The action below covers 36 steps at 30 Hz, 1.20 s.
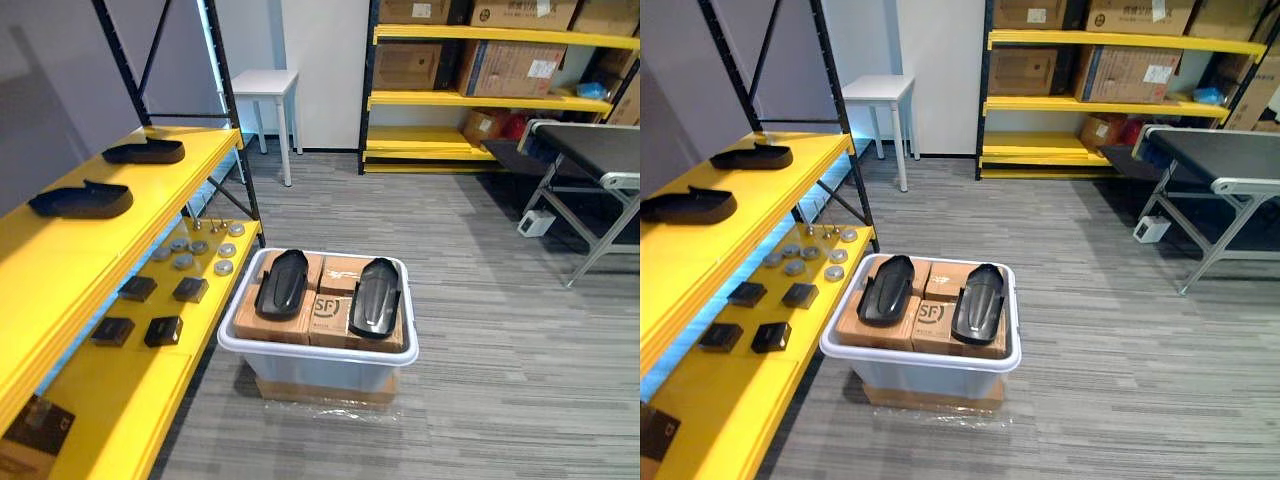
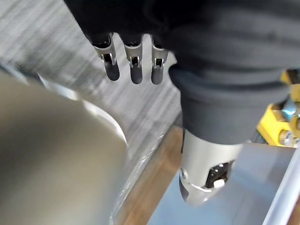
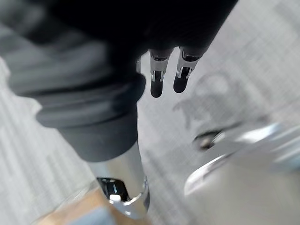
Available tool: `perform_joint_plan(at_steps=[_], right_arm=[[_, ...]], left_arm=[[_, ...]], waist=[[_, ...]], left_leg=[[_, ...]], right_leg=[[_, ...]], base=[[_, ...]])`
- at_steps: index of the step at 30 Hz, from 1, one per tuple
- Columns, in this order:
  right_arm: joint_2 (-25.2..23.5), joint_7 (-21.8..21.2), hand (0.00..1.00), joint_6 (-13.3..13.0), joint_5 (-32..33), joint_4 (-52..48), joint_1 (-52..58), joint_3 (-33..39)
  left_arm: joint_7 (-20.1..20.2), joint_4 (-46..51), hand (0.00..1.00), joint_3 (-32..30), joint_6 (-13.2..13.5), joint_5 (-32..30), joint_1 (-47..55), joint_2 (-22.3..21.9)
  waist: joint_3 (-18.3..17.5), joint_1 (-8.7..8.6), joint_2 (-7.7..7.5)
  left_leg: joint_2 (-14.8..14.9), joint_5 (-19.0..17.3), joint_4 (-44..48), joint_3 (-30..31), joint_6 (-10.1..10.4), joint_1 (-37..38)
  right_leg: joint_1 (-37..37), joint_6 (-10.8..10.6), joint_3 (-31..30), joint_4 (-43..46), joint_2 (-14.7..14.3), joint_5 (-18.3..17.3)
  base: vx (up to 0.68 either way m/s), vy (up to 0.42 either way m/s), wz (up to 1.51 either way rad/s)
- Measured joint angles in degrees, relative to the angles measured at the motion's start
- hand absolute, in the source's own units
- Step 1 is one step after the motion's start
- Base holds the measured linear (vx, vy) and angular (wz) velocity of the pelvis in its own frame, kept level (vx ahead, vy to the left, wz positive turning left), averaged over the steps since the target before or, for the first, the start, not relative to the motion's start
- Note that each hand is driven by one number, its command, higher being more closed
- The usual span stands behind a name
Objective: Walk over and take plastic housings, then place them on the shelf
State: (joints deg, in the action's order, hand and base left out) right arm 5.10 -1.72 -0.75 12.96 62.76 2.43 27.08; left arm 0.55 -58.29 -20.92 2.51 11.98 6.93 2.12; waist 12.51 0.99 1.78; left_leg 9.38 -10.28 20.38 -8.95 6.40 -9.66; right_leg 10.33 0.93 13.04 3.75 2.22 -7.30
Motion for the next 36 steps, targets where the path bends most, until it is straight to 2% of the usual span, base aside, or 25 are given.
perform_joint_plan(at_steps=[1,2,4,6,7,8,9,11,12,13,14,15,17,19,21,22,25,28,30,34,36], right_arm=[[-0.4,0.2,0.00,0.0,0.0,-0.8,-0.2,-0.3],[-0.9,0.3,0.00,0.0,0.0,-1.2,-0.3,-0.8],[-0.7,0.9,0.00,-0.1,0.0,-1.5,-0.3,-1.6],[-0.6,1.6,0.00,-0.1,0.0,-4.5,-0.6,-3.3],[-1.1,2.1,0.00,-0.1,0.0,-8.8,-0.5,-5.1],[-1.3,2.3,0.00,-0.2,0.0,-11.2,-0.3,-6.0],[-1.5,2.7,0.00,-0.4,-0.3,-15.8,0.8,-7.8],[-1.5,3.7,0.00,-0.6,-1.7,-23.6,1.9,-10.0],[-1.7,4.2,0.00,-0.6,-2.6,-28.6,2.3,-11.1],[-2.3,5.1,0.00,-0.7,-4.5,-34.1,3.4,-11.9],[-2.6,5.4,0.00,-0.7,-5.0,-35.4,3.8,-11.9],[-3.0,7.1,0.00,-1.5,-7.3,-40.1,4.9,-11.4],[-3.1,8.7,0.00,-1.6,-9.4,-42.9,4.7,-11.6],[-3.5,10.1,0.00,-1.8,-11.6,-50.0,4.0,-11.6],[-3.5,11.3,0.00,-2.0,-12.2,-53.6,3.7,-11.5],[-3.4,13.4,0.00,-2.6,-13.3,-55.2,2.8,-11.3],[-3.1,16.8,0.00,-2.7,-14.1,-55.6,-2.8,-11.4],[-2.4,19.9,0.00,-2.7,-14.6,-54.4,-11.7,-11.4],[-0.4,23.3,0.00,-2.5,-15.4,-48.1,-20.2,-11.4],[4.1,26.8,0.00,-1.5,-13.4,-37.1,-30.4,-11.5],[6.9,27.4,0.00,-1.3,-12.1,-31.5,-35.0,-11.5]], left_arm=[[0.0,-1.5,0.00,0.2,-0.3,-0.4,1.8,-0.1],[-0.1,-1.7,0.00,0.1,-0.5,-0.3,2.3,0.4],[-0.1,-2.8,0.00,2.3,-0.6,-1.0,1.8,2.5],[-0.2,-3.6,0.00,3.5,-1.0,-1.5,1.9,2.7],[-0.5,-3.6,0.00,4.1,-1.2,-1.4,1.9,3.1],[-0.6,-3.5,0.00,4.7,-1.3,-1.5,1.8,3.6],[-0.6,-3.2,0.00,6.6,-1.4,-1.4,1.4,4.7],[-1.3,-0.5,0.00,7.5,-1.1,-0.7,0.3,5.2],[-1.6,1.0,0.00,7.8,-0.8,-0.3,-0.6,5.4],[-2.2,2.0,0.00,8.0,-0.5,0.3,-1.2,5.5],[-2.4,2.3,0.00,8.0,-0.4,0.4,-1.3,5.6],[-3.1,3.2,0.00,8.1,0.2,0.5,-1.6,4.3],[-3.3,3.5,0.00,8.7,0.6,0.5,-1.2,3.0],[-3.7,4.1,0.00,9.2,0.8,0.9,-1.7,1.3],[-4.0,4.3,0.00,10.7,1.1,1.3,-1.8,1.0],[-4.1,4.8,0.00,11.4,1.4,1.4,-2.0,1.1],[-5.0,5.3,0.00,12.6,1.9,1.4,-3.7,1.6],[-5.4,5.5,0.00,14.0,2.4,1.4,-6.5,1.9],[-6.3,5.6,0.00,15.3,2.5,2.4,-8.0,2.6],[-7.9,4.8,0.00,18.0,2.5,3.7,-10.2,3.6],[-8.1,4.0,0.00,18.7,2.5,4.9,-11.6,3.7]], waist=[[-0.8,0.66,-0.20],[-1.7,0.51,-0.96],[-1.9,-0.11,-2.31],[-1.8,0.07,-1.90],[-1.0,-0.04,-1.85],[-0.6,-0.17,-1.41],[-0.7,-0.88,-1.63],[-0.7,-1.47,-1.61],[-0.6,-1.60,-1.53],[-0.8,-1.83,-2.09],[-0.9,-1.88,-2.36],[-0.4,-2.38,-1.71],[-0.6,-1.99,-0.51],[1.1,-2.10,0.17],[2.5,-1.91,-0.16],[3.9,-1.58,-0.19],[7.3,-1.28,0.07],[11.3,-0.02,0.91],[12.5,0.98,1.43],[13.7,2.86,2.53],[14.2,3.13,3.34]], left_leg=[[-1.7,8.7,-4.0,0.7,-3.0,0.9],[-3.1,8.2,-4.5,0.5,-2.7,1.0],[-5.5,7.3,-4.9,0.6,-4.6,1.1],[-5.5,5.8,-5.7,0.5,-5.1,3.4],[-5.1,5.7,-7.8,0.3,-5.1,6.5],[-4.9,5.6,-8.8,0.1,-5.3,8.0],[-4.8,5.5,-9.7,0.4,-5.4,9.6],[-4.7,5.5,-11.2,1.4,-5.3,10.6],[-4.4,5.5,-11.8,1.9,-5.0,10.7],[-4.5,5.3,-12.0,2.8,-4.2,10.6],[-4.7,5.3,-12.0,3.0,-4.1,10.7],[-4.2,4.6,-12.3,5.1,-2.7,11.4],[-2.5,4.2,-13.1,5.1,-2.1,11.3],[-1.2,4.7,-14.9,5.7,-0.9,10.5],[-1.0,4.7,-14.8,6.1,-0.8,9.1],[-1.2,4.7,-14.2,6.7,-0.8,8.0],[-2.1,4.7,-12.1,8.1,-0.8,5.3],[-3.0,4.7,-9.6,9.4,-0.8,1.7],[-3.4,4.7,-7.7,10.4,-0.8,-2.5],[-3.6,3.4,-2.9,10.8,-1.7,-8.3],[-3.6,2.1,1.1,11.2,-2.0,-12.1]], right_leg=[[1.9,-1.8,-2.0,-1.6,0.7,-0.9],[2.0,-2.5,-2.2,-1.8,1.8,-1.2],[2.2,-3.9,-1.4,-0.9,4.5,-1.5],[-0.6,-5.3,-1.8,7.8,5.2,-2.3],[-5.3,-6.6,-2.4,20.1,6.0,-2.5],[-7.8,-8.2,-3.1,26.0,6.5,-3.5],[-11.1,-9.1,-4.3,31.2,7.1,-5.6],[-14.6,-8.5,-4.4,28.0,7.2,-6.4],[-16.4,-8.3,-5.1,22.4,6.8,-6.3],[-17.0,-7.0,-7.5,14.0,6.0,-4.3],[-17.0,-6.8,-8.1,11.7,5.8,-2.7],[-15.5,-5.5,-8.2,9.1,4.8,4.2],[-15.2,-5.0,-8.0,7.2,3.2,4.5],[-15.7,-4.2,-7.6,5.2,1.5,5.1],[-16.6,-3.9,-7.4,4.6,1.3,5.4],[-17.2,-3.9,-7.0,4.5,1.5,5.5],[-18.1,-4.0,-5.7,4.5,2.3,5.7],[-19.8,-4.1,-4.7,4.5,3.3,6.5],[-22.8,-4.2,-4.5,4.5,3.6,7.5],[-26.9,-4.2,-4.4,6.1,3.8,7.9],[-29.9,-4.2,-4.7,8.2,3.8,7.9]], base=[[0.44,0.188,-0.43],[0.45,0.176,-0.17],[0.44,0.137,0.28],[0.41,0.167,-0.01],[0.34,0.131,-0.14],[0.25,0.079,0.02],[0.31,0.051,0.27],[0.26,-0.026,0.35],[0.25,-0.128,0.30],[0.26,-0.157,0.27],[0.31,-0.225,0.48],[0.25,-0.188,0.31],[0.18,-0.152,0.02],[0.10,-0.132,-0.07],[0.04,-0.053,0.11],[0.02,0.015,0.27],[-0.04,0.037,0.25],[-0.10,0.050,0.23],[-0.12,0.042,0.14],[-0.10,0.045,0.04],[-0.10,0.057,-0.06]])
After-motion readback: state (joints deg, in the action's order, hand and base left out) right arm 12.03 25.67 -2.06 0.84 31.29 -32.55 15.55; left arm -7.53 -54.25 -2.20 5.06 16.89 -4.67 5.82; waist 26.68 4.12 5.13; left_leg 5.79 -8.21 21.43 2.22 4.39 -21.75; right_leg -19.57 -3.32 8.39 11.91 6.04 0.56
